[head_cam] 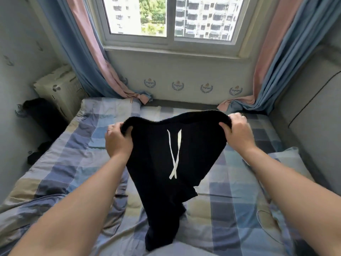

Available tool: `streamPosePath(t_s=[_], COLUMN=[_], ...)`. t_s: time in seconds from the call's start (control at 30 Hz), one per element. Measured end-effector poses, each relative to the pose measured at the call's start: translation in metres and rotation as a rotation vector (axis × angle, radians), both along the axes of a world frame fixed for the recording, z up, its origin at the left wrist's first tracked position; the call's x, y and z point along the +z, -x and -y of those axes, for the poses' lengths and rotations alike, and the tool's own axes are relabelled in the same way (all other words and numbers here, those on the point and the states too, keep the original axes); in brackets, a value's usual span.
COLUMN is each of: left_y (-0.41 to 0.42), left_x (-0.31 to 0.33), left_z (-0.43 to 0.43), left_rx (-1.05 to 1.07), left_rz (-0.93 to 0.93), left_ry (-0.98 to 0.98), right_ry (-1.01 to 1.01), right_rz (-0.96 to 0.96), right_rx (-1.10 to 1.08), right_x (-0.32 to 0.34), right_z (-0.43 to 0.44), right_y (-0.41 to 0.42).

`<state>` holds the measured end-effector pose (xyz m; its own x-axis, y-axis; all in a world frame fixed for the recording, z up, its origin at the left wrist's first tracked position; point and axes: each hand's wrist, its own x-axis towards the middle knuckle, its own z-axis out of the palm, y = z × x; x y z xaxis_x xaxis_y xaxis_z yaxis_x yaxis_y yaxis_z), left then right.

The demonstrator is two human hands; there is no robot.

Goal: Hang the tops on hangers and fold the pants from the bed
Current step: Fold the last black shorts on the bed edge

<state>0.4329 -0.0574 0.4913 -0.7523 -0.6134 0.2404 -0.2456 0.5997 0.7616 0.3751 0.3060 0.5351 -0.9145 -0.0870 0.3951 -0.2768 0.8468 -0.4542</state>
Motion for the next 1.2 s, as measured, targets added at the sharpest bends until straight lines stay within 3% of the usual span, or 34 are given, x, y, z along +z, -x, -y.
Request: streamPosePath(t_s=[0.1, 0.17, 0.27, 0.53, 0.77, 0.97, 1.07, 1.2], left_y=[0.033, 0.051, 0.072, 0.105, 0.108, 0.106, 0.106, 0.1], left_x=[0.067, 0.113, 0.183, 0.356, 0.479, 0.539, 0.553, 0.558], left_z=[0.005, 0.006, 0.009, 0.027, 0.031, 0.031, 0.028, 0.02], left_rx=[0.021, -0.037, -0.105, -0.077, -0.102, -0.166, -0.22, -0.287], left_rz=[-0.16, -0.325, -0.483, -0.702, -0.787, -0.75, -0.677, -0.513], left_ry=[0.074, 0.002, -0.074, 0.026, 0.03, -0.061, -0.205, -0.421], right_ry=[0.153, 0.192, 0.189, 0.143, 0.151, 0.211, 0.254, 0.426], right_rz=[-0.054, -0.121, -0.263, -0.531, -0.681, -0.689, -0.633, -0.409], right_rx=[0.03, 0.052, 0.063, -0.017, -0.035, -0.06, -0.071, -0.06], right_x=[0.058, 0.099, 0.164, 0.352, 0.472, 0.533, 0.551, 0.56], right_z=[0.002, 0.002, 0.003, 0.009, 0.01, 0.013, 0.015, 0.02], right_y=[0.033, 0.052, 0.075, 0.104, 0.096, 0.085, 0.078, 0.074])
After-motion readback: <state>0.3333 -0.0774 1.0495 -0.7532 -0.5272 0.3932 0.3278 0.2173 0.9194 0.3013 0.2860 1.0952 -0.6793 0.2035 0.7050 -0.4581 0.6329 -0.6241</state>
